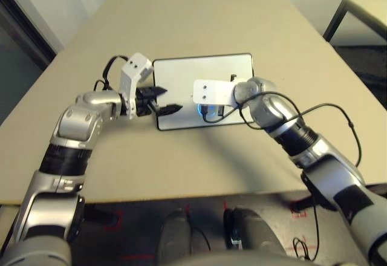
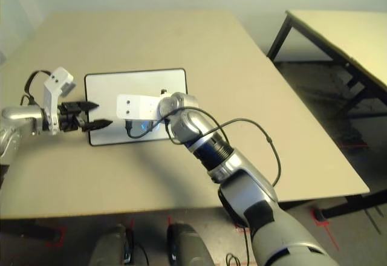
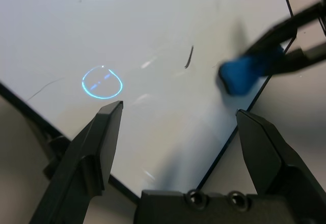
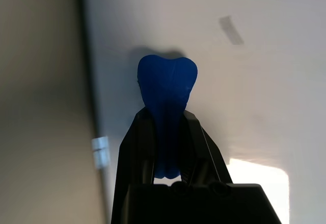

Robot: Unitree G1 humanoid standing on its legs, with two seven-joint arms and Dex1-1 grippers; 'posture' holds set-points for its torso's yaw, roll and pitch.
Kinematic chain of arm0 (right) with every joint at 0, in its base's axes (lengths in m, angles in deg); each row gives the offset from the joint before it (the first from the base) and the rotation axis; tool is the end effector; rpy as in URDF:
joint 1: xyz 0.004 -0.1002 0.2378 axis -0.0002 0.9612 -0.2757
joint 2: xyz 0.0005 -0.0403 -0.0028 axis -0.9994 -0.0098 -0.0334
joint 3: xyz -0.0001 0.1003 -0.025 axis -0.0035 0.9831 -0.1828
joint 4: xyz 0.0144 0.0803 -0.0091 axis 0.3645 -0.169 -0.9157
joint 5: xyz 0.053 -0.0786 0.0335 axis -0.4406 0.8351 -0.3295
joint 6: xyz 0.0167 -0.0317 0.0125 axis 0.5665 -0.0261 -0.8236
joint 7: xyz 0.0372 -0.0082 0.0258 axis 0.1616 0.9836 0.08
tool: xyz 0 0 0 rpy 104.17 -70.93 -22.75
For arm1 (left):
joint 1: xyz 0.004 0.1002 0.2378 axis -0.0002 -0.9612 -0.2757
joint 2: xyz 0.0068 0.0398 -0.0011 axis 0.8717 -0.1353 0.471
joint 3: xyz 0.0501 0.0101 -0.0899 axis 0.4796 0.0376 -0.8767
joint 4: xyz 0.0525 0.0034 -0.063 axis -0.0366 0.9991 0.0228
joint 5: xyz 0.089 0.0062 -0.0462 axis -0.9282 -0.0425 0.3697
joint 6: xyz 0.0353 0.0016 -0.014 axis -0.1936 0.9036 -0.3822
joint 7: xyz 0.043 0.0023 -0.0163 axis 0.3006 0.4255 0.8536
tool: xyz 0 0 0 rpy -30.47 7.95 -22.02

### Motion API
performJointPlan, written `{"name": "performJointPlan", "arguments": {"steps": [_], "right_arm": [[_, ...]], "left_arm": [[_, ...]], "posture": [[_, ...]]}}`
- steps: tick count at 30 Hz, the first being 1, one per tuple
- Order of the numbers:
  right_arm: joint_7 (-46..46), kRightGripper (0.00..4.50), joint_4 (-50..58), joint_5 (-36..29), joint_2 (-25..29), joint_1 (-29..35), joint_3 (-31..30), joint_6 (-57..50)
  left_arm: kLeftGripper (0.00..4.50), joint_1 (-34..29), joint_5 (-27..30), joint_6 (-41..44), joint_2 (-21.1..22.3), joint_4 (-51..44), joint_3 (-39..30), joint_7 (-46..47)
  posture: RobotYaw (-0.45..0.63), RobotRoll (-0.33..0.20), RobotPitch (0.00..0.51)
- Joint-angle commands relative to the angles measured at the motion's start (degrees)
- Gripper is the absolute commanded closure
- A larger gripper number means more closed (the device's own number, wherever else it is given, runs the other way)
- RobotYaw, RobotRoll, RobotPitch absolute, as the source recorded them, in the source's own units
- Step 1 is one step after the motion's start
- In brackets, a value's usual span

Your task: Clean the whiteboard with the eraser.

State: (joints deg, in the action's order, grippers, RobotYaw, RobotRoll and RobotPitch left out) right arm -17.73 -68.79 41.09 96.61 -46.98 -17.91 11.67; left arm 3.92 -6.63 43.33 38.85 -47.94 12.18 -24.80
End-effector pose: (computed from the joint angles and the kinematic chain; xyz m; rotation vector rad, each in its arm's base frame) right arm 0.2980 -0.0623 0.1765 -1.1385 0.3043 1.0591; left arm 0.2822 0.2504 0.1911 0.2833 0.3788 -0.8061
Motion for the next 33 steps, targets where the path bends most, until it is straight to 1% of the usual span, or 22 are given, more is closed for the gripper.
{"name": "performJointPlan", "arguments": {"steps": [1, 4, 8, 10, 12, 17, 20, 23, 28, 30, 33], "right_arm": [[1.6, 3.93, -4.4, 0.7, -1.1, -3.3, 0.7, -0.3], [5.6, 3.93, -13.3, -0.5, -4.2, -9.7, 3.9, 2.0], [7.8, 3.93, -19.3, -1.5, -7.1, -14.0, 5.2, 4.2], [7.5, 3.93, -19.4, -1.4, -7.7, -13.9, 4.7, 4.5], [6.1, 3.93, -16.8, -1.0, -7.4, -12.1, 3.4, 4.1], [1.4, 3.93, -7.4, 0.8, -4.3, -5.8, -0.6, 2.1], [0.1, 3.93, -5.1, 1.5, -3.4, -4.8, -1.5, 1.5], [0.9, 3.93, -7.2, 1.6, -4.2, -6.9, -0.9, 1.8], [5.2, 3.93, -17.4, 1.2, -7.5, -14.5, 1.9, 4.8], [5.7, 3.93, -18.9, 1.0, -7.7, -15.3, 1.9, 5.5], [3.9, 3.93, -15.9, 1.3, -6.9, -13.5, 0.7, 4.6]], "left_arm": [[0.0, -0.5, -0.3, 0.4, 0.0, 0.1, -0.1, 0.0], [0.0, -0.2, -0.4, 0.3, -0.1, 0.4, 0.2, -0.1], [0.0, -0.1, -0.4, 0.4, -0.3, 0.5, 0.3, -0.2], [0.0, -0.2, -0.5, 0.5, -0.2, 0.5, 0.3, -0.2], [0.0, -0.3, -0.5, 0.6, -0.1, 0.4, 0.3, -0.1], [0.0, -0.9, -0.3, 1.2, 0.3, -0.2, -0.1, 0.1], [0.0, -1.0, -0.3, 1.2, 0.2, -0.3, -0.2, 0.2], [0.0, -1.0, -0.2, 1.4, 0.1, -0.3, -0.2, 0.2], [0.0, -0.9, -0.2, 1.4, -0.1, -0.3, -0.1, 0.2], [0.0, -0.9, -0.2, 1.4, -0.2, -0.4, 0.0, 0.4], [0.0, -0.9, -0.1, 1.5, -0.4, -0.5, -0.1, 0.5]], "posture": [[0.02, 0.0, 0.096], [0.01, 0.0, 0.097], [0.01, 0.0, 0.097], [0.01, 0.0, 0.096], [0.01, 0.0, 0.097], [0.02, 0.0, 0.099], [0.02, 0.0, 0.099], [0.02, 0.0, 0.1], [0.02, 0.0, 0.1], [0.02, 0.0, 0.096], [0.02, 0.0, 0.096]]}}
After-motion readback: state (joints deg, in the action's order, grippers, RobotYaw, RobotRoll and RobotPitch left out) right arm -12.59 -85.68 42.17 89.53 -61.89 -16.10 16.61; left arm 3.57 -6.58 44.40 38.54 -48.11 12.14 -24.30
